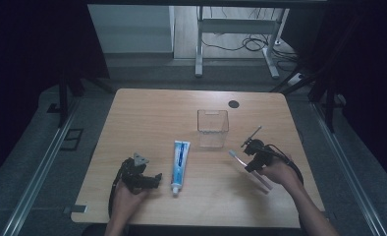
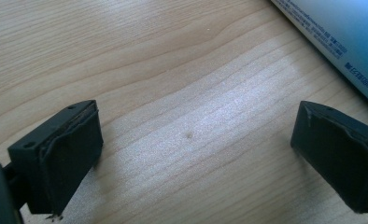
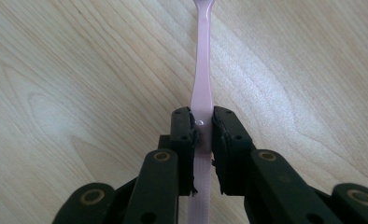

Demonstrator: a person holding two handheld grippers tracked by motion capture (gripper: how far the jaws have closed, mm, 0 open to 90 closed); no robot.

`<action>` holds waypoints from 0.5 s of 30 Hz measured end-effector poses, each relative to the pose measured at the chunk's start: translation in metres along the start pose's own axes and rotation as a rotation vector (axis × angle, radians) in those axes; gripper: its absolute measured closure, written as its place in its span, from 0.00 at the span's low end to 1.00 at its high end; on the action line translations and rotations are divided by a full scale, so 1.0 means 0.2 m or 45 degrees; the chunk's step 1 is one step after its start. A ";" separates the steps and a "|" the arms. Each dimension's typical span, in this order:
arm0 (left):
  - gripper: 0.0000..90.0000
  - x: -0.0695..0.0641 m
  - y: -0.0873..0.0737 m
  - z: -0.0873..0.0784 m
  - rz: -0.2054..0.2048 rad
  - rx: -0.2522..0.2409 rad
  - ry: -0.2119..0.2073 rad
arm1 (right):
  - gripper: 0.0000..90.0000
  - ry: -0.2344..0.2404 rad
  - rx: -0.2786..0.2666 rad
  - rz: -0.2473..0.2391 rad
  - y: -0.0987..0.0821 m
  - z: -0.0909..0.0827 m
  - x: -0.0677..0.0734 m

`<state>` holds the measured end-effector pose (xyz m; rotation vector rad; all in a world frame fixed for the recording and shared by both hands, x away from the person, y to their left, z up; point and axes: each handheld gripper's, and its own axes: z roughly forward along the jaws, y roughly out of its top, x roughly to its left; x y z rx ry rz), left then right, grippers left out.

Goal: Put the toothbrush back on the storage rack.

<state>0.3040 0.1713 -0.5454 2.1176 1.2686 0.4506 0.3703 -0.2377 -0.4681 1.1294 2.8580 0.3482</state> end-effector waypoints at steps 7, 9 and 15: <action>0.03 0.00 0.00 0.00 0.000 0.000 0.000 | 0.87 0.026 -0.054 0.011 -0.01 -0.05 -0.01; 0.02 0.00 0.00 0.00 -0.001 0.000 -0.001 | 0.87 0.025 -0.068 0.016 -0.01 -0.07 -0.01; 0.02 0.00 0.00 0.00 -0.002 -0.001 0.000 | 0.87 0.039 -0.113 0.024 -0.01 -0.12 -0.03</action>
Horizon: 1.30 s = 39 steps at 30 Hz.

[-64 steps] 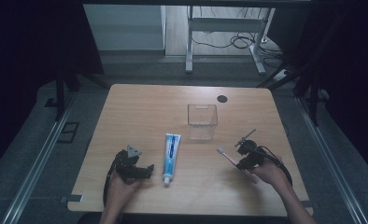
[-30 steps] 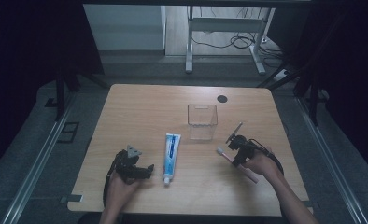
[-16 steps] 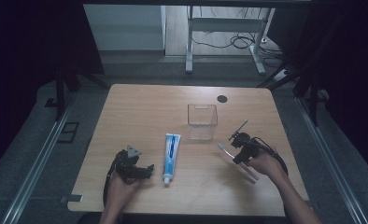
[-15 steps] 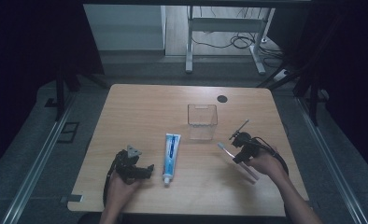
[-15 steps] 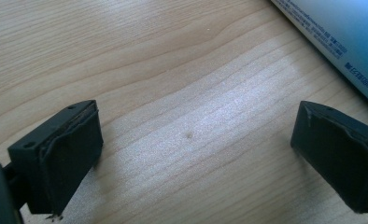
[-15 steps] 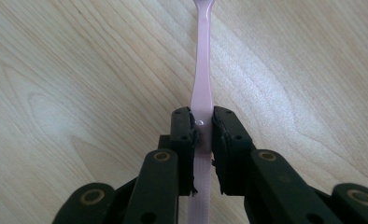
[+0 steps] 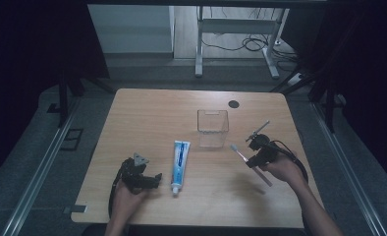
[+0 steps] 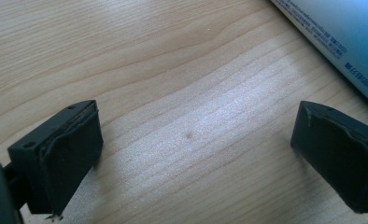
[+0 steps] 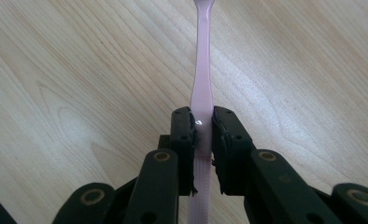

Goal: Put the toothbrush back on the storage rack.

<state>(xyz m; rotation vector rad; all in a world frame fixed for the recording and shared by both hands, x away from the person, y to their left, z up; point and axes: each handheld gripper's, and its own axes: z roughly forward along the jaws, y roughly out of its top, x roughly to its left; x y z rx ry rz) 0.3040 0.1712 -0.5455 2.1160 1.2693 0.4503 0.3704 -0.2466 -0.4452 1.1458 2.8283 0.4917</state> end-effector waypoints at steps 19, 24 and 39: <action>0.03 0.00 0.00 0.00 -0.005 -0.009 0.001 | 0.87 0.028 -0.128 0.000 0.06 -0.16 0.00; 0.03 0.00 0.00 0.00 0.001 -0.003 0.001 | 0.87 0.022 -0.169 -0.005 0.09 -0.20 0.00; 0.03 0.00 0.00 0.00 0.001 -0.004 0.001 | 0.87 0.021 -0.278 0.010 0.19 -0.22 0.00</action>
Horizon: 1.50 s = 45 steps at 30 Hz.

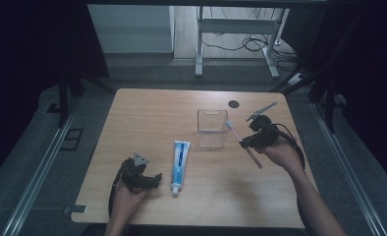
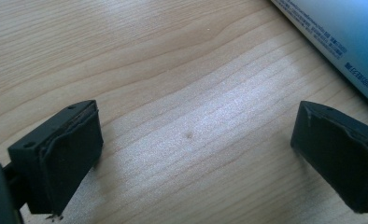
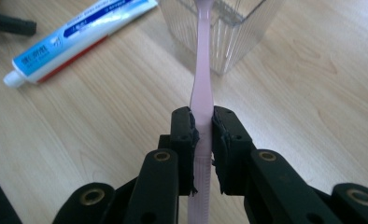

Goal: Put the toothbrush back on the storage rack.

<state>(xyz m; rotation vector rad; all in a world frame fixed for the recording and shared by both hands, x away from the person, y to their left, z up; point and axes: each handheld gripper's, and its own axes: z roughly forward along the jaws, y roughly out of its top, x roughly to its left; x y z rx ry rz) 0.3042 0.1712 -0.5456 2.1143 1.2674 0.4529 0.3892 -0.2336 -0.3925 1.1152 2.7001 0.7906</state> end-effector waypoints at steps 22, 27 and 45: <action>0.02 0.00 0.00 0.00 0.005 0.005 -0.001 | 0.87 -0.037 -0.130 0.006 0.15 0.05 -0.01; 0.02 0.00 0.00 0.00 0.005 0.005 -0.001 | 0.87 -0.042 -0.154 0.008 0.17 0.06 -0.01; 0.02 0.00 0.00 0.00 0.001 0.001 0.001 | 0.87 -0.046 -0.247 0.020 0.27 0.08 -0.01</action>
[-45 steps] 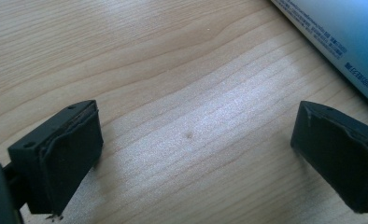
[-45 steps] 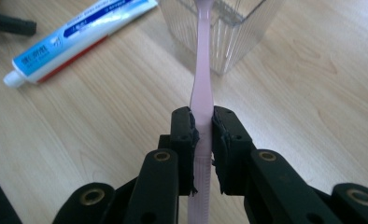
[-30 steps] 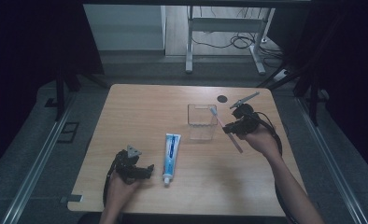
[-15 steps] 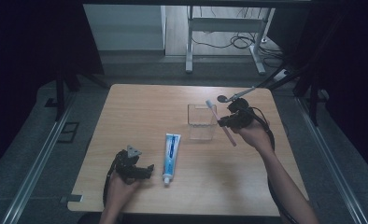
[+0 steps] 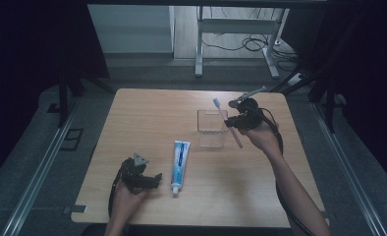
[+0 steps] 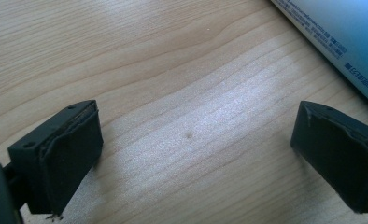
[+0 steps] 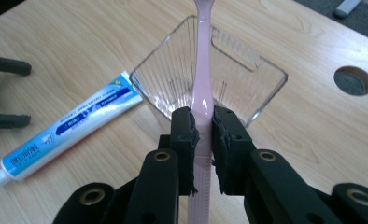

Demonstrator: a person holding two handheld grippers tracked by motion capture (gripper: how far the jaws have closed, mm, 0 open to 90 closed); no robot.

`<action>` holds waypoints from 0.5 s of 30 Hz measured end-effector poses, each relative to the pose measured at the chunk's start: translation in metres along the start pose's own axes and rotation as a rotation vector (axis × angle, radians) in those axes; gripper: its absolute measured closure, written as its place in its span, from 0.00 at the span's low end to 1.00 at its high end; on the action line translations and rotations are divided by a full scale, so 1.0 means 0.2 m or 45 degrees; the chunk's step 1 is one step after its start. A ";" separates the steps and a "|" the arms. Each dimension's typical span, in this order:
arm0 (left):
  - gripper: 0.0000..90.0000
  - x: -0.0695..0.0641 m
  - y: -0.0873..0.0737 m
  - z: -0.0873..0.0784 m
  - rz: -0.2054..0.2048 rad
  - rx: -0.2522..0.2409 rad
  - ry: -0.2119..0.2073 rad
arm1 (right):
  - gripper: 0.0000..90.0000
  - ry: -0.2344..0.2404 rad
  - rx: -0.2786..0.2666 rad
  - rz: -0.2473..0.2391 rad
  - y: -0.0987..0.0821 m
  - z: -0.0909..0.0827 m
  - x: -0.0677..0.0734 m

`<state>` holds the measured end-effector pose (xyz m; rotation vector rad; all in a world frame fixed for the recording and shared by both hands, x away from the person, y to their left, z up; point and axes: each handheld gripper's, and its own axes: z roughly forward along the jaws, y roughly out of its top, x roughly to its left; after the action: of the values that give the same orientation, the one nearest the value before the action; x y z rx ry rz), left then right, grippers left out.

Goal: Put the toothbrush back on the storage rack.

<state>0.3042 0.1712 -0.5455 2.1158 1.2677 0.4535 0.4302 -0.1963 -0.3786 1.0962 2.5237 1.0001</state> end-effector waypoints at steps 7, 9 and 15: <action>0.02 0.00 0.00 0.00 -0.001 -0.001 0.000 | 0.87 -0.009 -0.045 0.000 0.05 0.01 0.00; 0.02 0.00 0.00 0.00 -0.002 -0.001 0.000 | 0.87 -0.005 -0.055 0.007 0.06 0.01 0.00; 0.02 0.00 0.00 0.00 0.000 0.000 0.000 | 0.87 0.004 -0.086 0.020 0.09 0.03 0.00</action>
<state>0.3042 0.1713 -0.5455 2.1163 1.2675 0.4534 0.4437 -0.1851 -0.3715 1.0981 2.4682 1.0842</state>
